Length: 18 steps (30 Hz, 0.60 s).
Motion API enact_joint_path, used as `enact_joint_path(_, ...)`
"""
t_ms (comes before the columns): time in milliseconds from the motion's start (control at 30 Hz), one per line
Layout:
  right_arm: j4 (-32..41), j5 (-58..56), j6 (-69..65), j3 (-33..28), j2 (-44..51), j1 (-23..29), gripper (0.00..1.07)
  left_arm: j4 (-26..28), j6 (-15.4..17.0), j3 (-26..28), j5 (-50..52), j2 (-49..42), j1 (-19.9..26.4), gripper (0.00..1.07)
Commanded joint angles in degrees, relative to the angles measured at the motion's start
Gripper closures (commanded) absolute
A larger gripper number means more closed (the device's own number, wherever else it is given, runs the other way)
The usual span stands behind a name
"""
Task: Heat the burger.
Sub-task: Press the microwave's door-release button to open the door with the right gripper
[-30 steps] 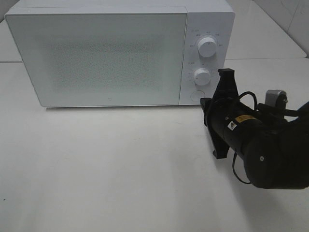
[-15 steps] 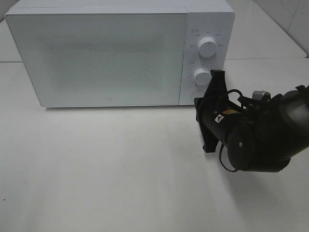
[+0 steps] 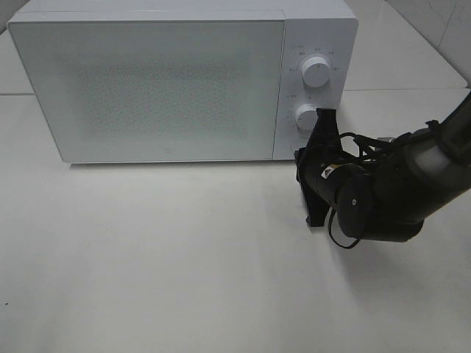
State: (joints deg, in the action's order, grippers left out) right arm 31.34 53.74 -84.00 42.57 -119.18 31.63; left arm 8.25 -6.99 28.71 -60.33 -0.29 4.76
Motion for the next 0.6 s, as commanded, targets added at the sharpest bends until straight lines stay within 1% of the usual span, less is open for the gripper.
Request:
enact_joint_path(33,-1.32,-0.4,0.4,2.06,-0.4,-1.15,1.07,0.29,0.29,-0.17,0.8,-1.43,0.06,0.07)
enact_joint_path(267,-2.23,-1.55,3.09,3.72,-0.4,-3.9,1.07,0.29,0.29,-0.17,0.8,-1.43,0.06,0.07)
enact_joint_path(367,-2.41,-3.32,3.09,3.9,-0.74,-4.18,1.07,0.29,0.29,-0.17,0.8,-1.43,0.06,0.07)
enact_joint_path(600,-3.61,-1.89,2.41,4.7,-2.18,-4.18,1.07,0.29,0.29,-0.17,0.8,-1.43,0.06,0.07)
